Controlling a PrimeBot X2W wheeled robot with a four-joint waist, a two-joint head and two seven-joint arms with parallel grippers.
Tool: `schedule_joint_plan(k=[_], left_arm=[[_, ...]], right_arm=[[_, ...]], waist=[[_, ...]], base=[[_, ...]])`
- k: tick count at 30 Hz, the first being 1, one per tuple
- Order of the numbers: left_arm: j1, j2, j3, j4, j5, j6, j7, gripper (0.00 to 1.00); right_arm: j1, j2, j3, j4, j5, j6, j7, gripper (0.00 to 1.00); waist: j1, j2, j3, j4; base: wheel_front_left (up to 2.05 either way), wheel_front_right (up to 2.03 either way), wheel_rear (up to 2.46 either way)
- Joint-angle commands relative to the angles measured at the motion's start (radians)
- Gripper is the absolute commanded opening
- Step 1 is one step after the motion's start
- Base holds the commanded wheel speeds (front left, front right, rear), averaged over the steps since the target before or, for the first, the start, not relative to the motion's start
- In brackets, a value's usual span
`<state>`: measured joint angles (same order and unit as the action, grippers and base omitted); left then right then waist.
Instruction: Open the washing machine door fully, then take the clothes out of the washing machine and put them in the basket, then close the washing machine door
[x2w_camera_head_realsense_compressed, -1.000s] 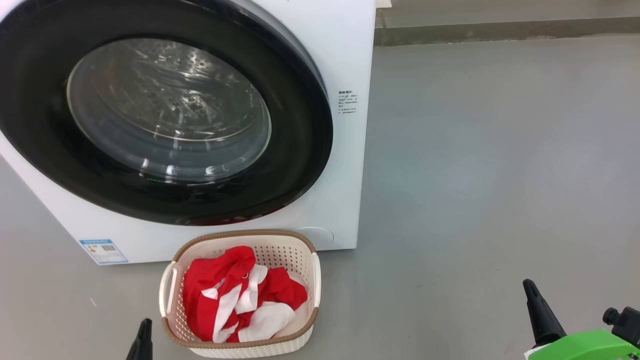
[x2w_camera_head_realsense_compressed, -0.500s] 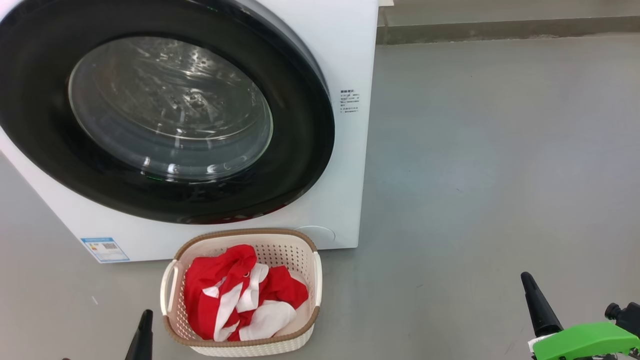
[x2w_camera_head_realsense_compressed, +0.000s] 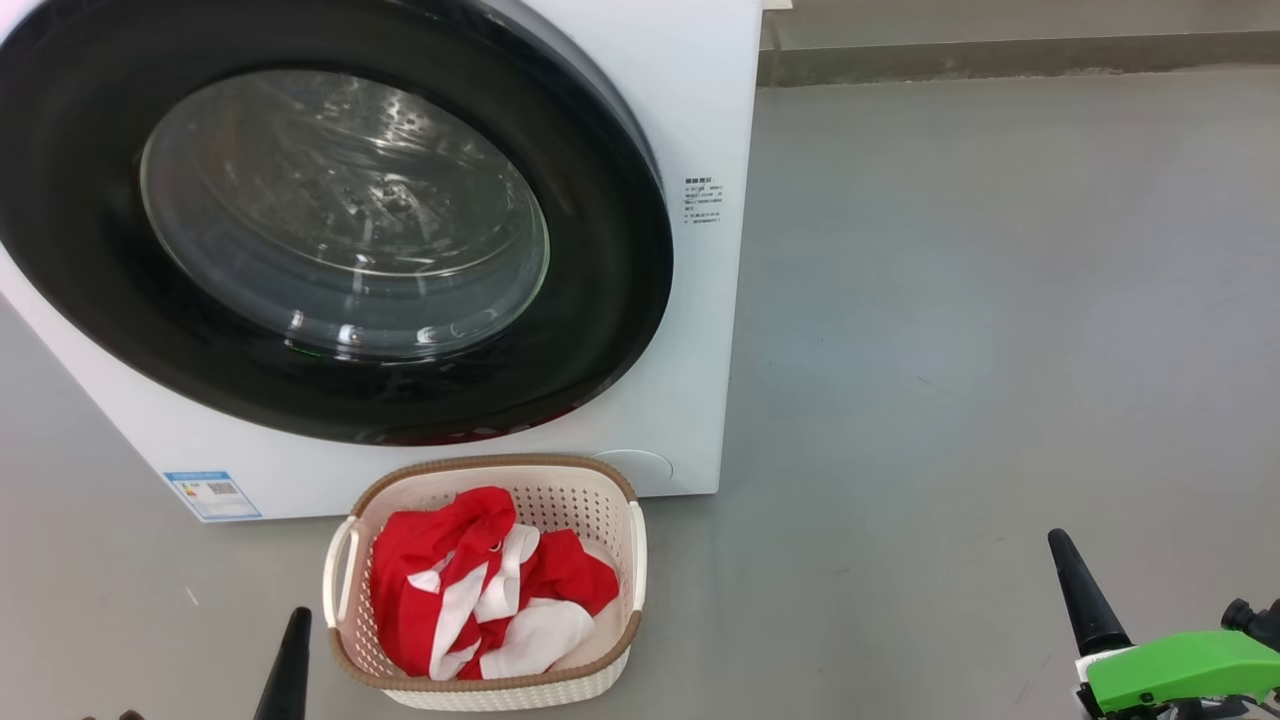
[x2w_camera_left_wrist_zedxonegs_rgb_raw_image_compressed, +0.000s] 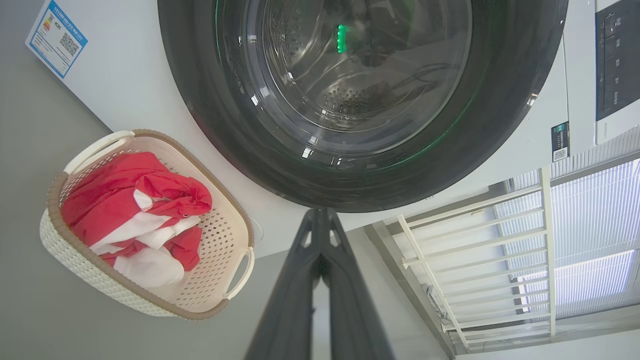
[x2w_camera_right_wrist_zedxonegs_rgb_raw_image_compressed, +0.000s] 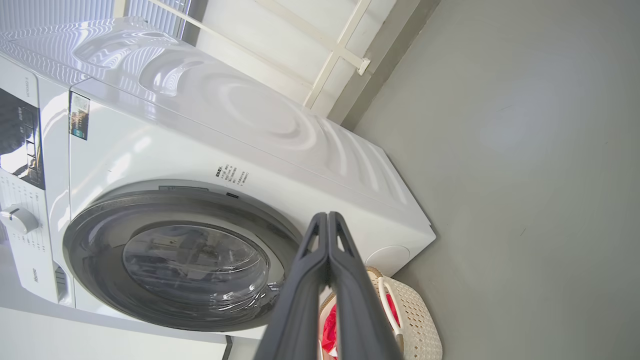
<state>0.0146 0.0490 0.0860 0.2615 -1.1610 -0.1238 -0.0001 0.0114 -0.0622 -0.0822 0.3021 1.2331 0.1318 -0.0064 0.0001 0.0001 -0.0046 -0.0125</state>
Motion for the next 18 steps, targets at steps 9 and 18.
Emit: schedule_joint_plan(k=[9, 18], left_arm=[[-0.066, 0.007, 0.022, -0.020, -0.114, -0.005, 0.028, 0.00], [-0.085, 0.005, 0.024, -0.019, -0.226, -0.006, 0.057, 0.00]], right_arm=[[-0.069, -0.006, 0.001, -0.037, 0.097, 0.000, 0.032, 0.00], [-0.086, 0.000, -0.010, -0.044, 0.190, -0.001, 0.061, 0.00]], waist=[[-0.0001, -0.0001, 0.002, 0.003], [-0.0001, -0.0001, 0.004, 0.006]], base=[[0.00, 0.00, 0.00], [0.00, 0.00, 0.00]])
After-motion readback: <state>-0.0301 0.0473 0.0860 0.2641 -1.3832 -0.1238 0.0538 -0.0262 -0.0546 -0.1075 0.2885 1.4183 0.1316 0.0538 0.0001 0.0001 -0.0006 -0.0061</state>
